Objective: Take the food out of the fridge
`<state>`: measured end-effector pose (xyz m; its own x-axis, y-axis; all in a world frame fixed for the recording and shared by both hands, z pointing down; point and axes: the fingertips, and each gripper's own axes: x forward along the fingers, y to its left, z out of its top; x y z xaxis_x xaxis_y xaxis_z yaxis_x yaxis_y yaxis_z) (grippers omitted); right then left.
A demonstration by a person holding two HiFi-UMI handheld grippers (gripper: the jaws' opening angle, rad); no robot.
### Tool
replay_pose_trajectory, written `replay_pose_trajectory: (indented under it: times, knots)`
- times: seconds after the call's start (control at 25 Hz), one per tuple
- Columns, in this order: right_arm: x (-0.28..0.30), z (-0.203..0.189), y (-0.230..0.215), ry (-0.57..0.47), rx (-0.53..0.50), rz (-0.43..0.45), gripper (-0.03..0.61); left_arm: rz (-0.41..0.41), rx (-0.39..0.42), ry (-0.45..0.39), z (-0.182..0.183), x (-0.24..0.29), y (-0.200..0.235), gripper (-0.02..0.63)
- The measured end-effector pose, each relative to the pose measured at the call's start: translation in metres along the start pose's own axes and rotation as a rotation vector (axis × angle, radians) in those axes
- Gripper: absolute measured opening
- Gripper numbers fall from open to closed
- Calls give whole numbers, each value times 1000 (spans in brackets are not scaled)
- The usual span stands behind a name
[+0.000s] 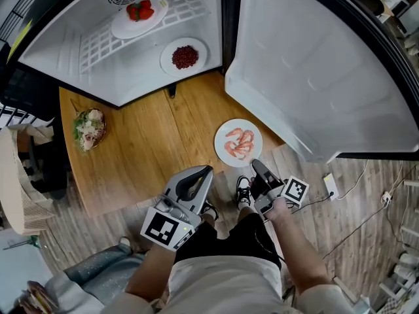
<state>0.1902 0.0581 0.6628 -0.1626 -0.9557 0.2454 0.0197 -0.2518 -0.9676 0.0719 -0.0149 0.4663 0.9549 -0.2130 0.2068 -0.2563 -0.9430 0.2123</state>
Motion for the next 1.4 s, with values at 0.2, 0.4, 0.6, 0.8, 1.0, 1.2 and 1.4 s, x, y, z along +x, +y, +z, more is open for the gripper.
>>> replay_pose_trajectory:
  times: [0.2, 0.4, 0.6, 0.8, 1.0, 1.2, 1.4]
  knots:
    - [-20, -6, 19, 15, -85, -14, 98, 12, -2, -8, 5, -4, 3, 9]
    - [-30, -15, 78, 32, -370, -2, 26, 39, 5, -28, 18, -11, 6, 9]
    - [-21, -25, 172, 24, -759, 127, 20, 73, 30, -70, 46, -26, 13, 9]
    - [-7, -47, 248, 26, -1180, 166, 20, 131, 60, -124, 79, -46, 24, 9]
    - [4, -57, 308, -48, -1383, 200, 20, 205, 79, -178, 112, -76, 37, 9]
    - [17, -70, 350, -60, -1489, 237, 20, 274, 100, -225, 138, -109, 50, 9]
    - [29, -85, 371, -43, -1515, 265, 20, 328, 87, -247, 148, -134, 65, 9]
